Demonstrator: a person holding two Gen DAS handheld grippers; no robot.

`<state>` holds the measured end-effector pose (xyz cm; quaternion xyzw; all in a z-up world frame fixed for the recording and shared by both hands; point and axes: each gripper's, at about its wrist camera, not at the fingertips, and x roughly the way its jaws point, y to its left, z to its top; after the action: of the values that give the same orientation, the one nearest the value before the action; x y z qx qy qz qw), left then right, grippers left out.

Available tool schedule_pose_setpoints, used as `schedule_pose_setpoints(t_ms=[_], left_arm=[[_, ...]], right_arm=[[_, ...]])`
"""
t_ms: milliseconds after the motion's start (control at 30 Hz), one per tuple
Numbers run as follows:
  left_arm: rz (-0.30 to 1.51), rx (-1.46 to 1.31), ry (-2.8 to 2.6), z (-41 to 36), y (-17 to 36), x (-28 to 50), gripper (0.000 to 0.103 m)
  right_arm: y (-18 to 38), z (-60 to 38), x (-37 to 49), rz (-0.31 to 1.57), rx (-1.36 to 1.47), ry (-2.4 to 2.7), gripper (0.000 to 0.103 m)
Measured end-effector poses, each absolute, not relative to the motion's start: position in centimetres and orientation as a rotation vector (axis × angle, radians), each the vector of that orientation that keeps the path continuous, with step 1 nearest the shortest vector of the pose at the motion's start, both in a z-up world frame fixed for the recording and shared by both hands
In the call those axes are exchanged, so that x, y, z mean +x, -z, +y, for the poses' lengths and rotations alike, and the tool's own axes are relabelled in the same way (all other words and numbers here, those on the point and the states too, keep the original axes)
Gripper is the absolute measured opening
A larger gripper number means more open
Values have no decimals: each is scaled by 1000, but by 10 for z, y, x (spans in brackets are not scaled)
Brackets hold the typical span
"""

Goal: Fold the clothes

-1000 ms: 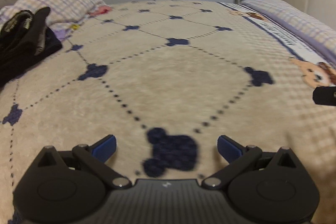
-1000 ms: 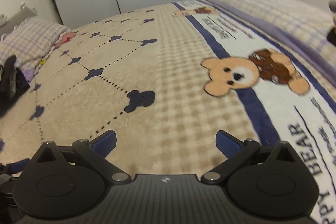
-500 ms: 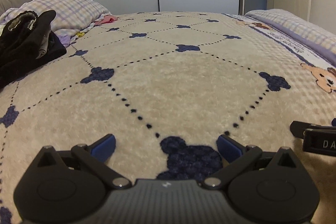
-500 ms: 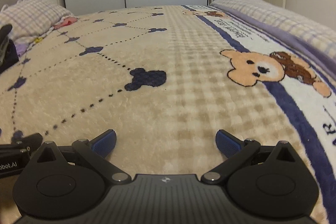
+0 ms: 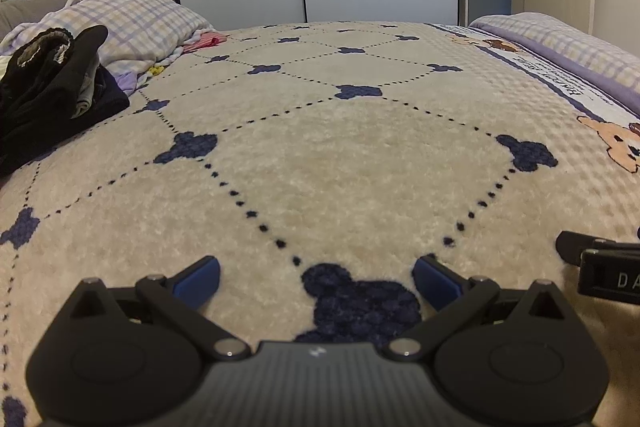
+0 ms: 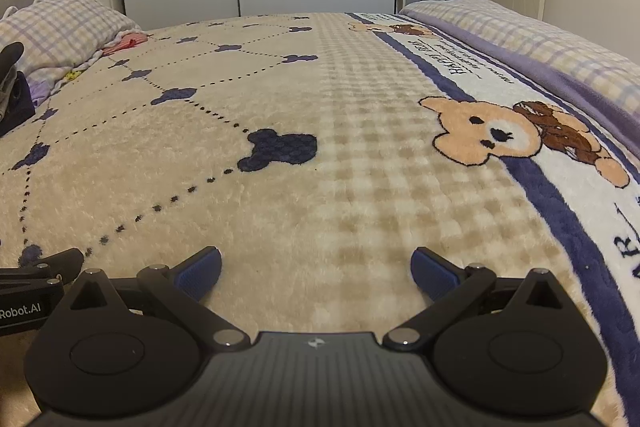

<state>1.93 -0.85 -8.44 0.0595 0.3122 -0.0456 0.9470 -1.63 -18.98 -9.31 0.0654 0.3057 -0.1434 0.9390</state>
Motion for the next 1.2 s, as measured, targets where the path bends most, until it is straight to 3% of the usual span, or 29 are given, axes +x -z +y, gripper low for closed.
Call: schedule_pose_setpoints(t_ms=[1200], left_arm=[[637,118,96,-8,84,22,103]], right_arm=[[93,-191,-17,625,132,287,103]])
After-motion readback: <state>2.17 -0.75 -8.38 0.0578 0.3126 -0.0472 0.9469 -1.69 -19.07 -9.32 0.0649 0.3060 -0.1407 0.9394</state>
